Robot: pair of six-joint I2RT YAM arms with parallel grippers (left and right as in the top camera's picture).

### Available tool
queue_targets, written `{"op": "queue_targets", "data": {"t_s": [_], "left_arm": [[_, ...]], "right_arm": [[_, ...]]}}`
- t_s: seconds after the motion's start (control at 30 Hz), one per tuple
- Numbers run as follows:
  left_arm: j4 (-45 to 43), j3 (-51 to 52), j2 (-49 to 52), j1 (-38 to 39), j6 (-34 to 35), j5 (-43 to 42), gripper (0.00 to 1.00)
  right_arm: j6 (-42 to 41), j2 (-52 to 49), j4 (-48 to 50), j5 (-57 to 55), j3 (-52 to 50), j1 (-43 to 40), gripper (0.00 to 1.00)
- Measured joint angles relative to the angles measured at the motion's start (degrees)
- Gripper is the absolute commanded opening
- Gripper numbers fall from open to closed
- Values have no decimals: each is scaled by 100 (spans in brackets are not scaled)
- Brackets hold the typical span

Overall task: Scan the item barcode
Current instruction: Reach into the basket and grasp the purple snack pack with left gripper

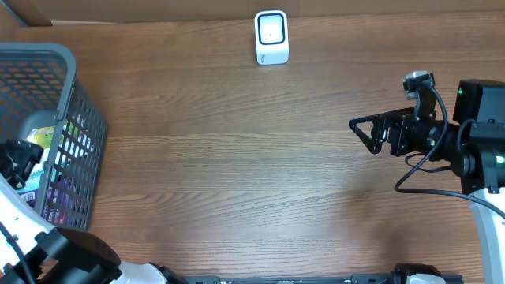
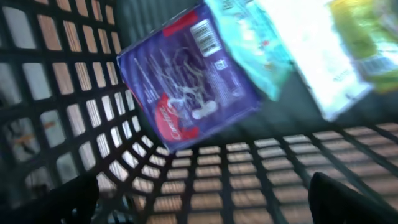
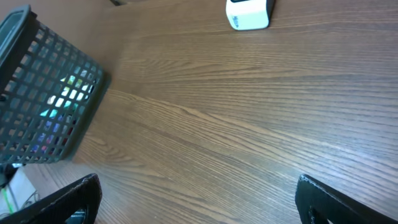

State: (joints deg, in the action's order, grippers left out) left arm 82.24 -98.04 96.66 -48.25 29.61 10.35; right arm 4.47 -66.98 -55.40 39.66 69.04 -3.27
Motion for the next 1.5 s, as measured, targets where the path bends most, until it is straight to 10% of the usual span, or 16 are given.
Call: {"op": "queue_targets", "data": {"t_s": [0.97, 1.37, 1.43, 1.5], "left_arm": [[-3842, 3049, 2, -166, -2660, -1204, 75], [-3965, 3362, 0, -166, -3095, -487, 33], [-3967, 3362, 0, -166, -3097, -459, 9], [-3982, 3362, -2, -166, -3128, -422, 4]], "right_arm": [[2, -48, -83, -155, 0, 0, 100], [2, -55, -85, -155, 0, -2, 100], [2, -52, -85, -155, 0, 0, 100], [2, -55, -81, -155, 0, 0, 100]]}}
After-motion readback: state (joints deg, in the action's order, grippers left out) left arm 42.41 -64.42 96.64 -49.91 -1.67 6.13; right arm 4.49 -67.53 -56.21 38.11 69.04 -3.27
